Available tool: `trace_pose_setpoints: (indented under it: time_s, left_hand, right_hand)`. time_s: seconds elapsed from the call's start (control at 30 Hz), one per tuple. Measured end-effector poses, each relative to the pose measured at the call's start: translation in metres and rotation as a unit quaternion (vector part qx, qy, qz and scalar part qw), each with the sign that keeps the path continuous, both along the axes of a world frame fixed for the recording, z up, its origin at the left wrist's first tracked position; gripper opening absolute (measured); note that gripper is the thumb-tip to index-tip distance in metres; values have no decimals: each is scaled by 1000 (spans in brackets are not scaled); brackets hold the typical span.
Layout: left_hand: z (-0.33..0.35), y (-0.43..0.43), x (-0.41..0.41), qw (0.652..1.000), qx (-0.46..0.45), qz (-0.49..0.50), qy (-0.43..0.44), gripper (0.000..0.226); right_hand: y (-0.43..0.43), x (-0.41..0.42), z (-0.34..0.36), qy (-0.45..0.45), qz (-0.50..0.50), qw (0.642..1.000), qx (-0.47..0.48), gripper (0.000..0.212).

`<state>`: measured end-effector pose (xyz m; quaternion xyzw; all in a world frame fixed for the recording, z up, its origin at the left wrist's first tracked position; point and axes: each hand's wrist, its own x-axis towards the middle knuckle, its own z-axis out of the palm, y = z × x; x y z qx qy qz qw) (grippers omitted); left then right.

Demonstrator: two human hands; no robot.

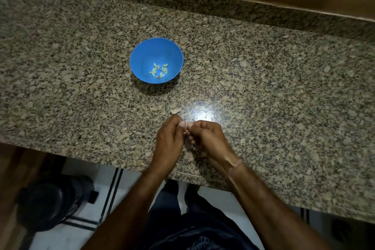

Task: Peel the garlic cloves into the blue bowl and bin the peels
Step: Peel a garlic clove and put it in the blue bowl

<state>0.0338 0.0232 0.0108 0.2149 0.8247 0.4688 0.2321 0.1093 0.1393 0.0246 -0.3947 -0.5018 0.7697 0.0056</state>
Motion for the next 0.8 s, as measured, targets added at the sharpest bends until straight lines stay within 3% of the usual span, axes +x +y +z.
trace_pose_setpoints:
  time_s: [0.07,0.17,0.43,0.6,0.8]
  left_hand:
    - [-2,-2,0,995,14,-22,93,25]
    - [-8,-4,0,991,10,-31,133,23]
    - [1,-6,7,998,26,50,19,6]
    - [6,-4,7,996,31,82,8,6]
    - [7,-1,4,997,31,70,-11,7]
  right_hand:
    - [0,-4,4,-28,-24,995,-93,12]
    - [-4,-3,2,-41,-51,993,-103,11]
    - [-9,1,-2,-8,-59,998,10,25]
    - [-7,2,0,-12,-51,997,64,24]
    - [-5,1,3,-13,-57,998,15,23]
